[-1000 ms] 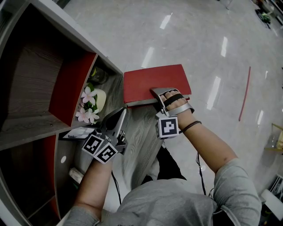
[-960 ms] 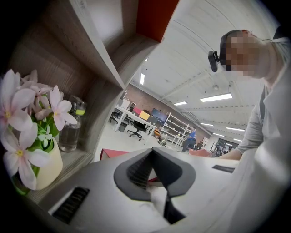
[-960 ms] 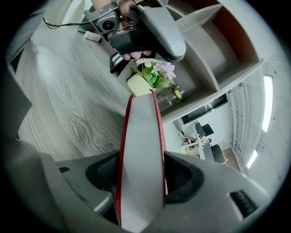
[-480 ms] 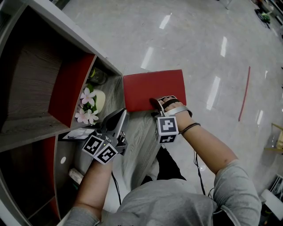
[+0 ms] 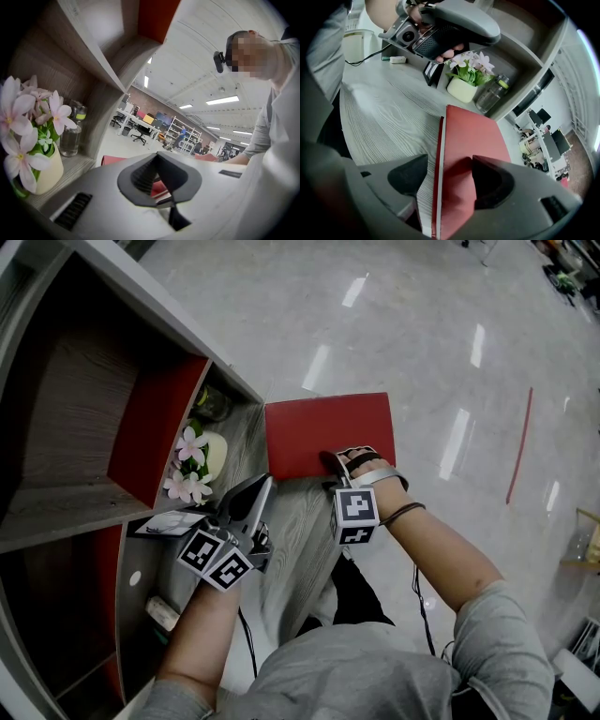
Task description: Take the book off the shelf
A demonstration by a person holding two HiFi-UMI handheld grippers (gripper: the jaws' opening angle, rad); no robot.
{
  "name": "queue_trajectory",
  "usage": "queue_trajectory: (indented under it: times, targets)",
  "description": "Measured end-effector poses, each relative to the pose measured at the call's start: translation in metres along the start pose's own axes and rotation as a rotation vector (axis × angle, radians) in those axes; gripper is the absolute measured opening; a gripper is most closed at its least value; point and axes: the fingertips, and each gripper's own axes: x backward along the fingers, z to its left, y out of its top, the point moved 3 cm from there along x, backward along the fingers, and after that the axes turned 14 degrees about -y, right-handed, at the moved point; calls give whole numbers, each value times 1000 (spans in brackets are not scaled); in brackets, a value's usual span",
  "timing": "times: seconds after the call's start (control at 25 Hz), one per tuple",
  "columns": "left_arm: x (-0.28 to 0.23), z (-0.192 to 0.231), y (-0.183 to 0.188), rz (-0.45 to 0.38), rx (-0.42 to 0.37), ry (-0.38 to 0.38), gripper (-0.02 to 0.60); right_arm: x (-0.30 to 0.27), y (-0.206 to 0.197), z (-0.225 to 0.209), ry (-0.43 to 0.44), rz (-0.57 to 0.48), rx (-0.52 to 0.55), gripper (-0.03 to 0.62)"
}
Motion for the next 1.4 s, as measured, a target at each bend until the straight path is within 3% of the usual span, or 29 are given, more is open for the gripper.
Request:
queue_trajectory:
  times: [0.28,0.8,1.12,1.4]
  targets:
    - [6,-6,6,-20,-5,16,21,3,1,-5,-2,-10,4,308]
    - [27,-34,34,-83,-37,57,21,40,21,-40,-18,-105,-132,316]
    - [59,-65,73,-146,-81,85,21,86,72,-82,-29,-254,-288,259]
    - [126,-106,106,-231,-107,142,21,137,146,-98,-5,-417,-349,201]
